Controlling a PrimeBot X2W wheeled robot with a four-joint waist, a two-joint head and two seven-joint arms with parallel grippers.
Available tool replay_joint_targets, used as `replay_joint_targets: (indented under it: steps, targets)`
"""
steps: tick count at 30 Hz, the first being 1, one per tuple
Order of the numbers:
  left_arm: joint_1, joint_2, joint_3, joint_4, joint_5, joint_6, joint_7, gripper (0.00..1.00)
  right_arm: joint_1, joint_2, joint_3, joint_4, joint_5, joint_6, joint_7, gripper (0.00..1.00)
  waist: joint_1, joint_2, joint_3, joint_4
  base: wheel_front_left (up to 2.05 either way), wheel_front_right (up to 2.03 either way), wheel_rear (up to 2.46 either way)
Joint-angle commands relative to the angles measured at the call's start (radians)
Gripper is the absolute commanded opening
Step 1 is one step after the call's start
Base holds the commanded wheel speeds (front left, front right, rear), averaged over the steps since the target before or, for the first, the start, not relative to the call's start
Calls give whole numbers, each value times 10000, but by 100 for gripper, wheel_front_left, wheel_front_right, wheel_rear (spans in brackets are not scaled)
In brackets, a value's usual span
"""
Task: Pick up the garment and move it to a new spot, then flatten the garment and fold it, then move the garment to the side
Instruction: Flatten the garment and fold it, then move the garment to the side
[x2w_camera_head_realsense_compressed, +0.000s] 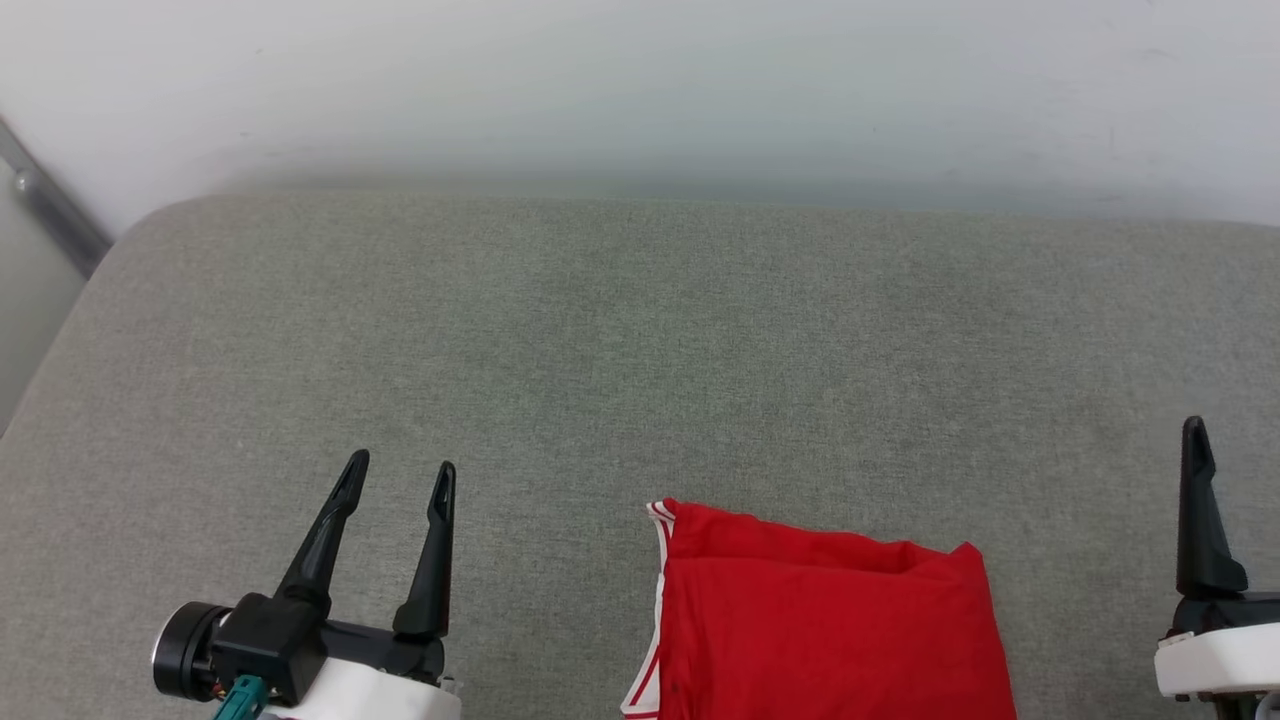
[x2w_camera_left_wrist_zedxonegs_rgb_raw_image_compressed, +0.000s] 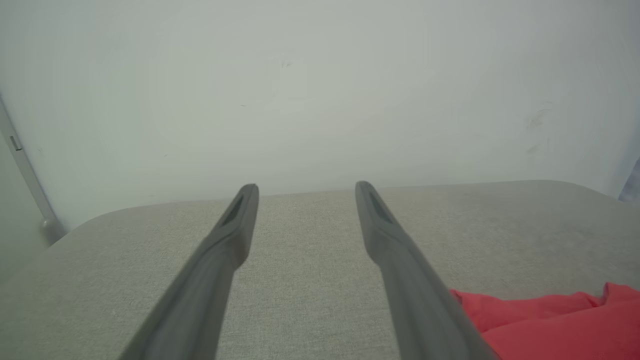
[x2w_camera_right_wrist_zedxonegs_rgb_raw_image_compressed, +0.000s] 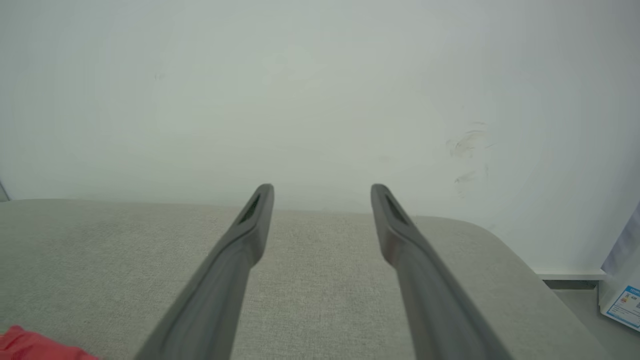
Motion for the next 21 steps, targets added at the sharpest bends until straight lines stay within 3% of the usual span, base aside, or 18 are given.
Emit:
replay_joint_targets:
  steps: [1, 21]
  targets:
    - [50, -7, -8, -6, 42, -13, -24, 100, 99, 36, 173, 14, -75, -5, -67, 100, 0, 0, -40, 10, 0, 0, 0]
    - [49, -78, -18, 48, 77, -15, -24, 100, 188, 135, 497, -145, -2, -5, 275, 100, 0, 0, -104, 30, 0, 0, 0]
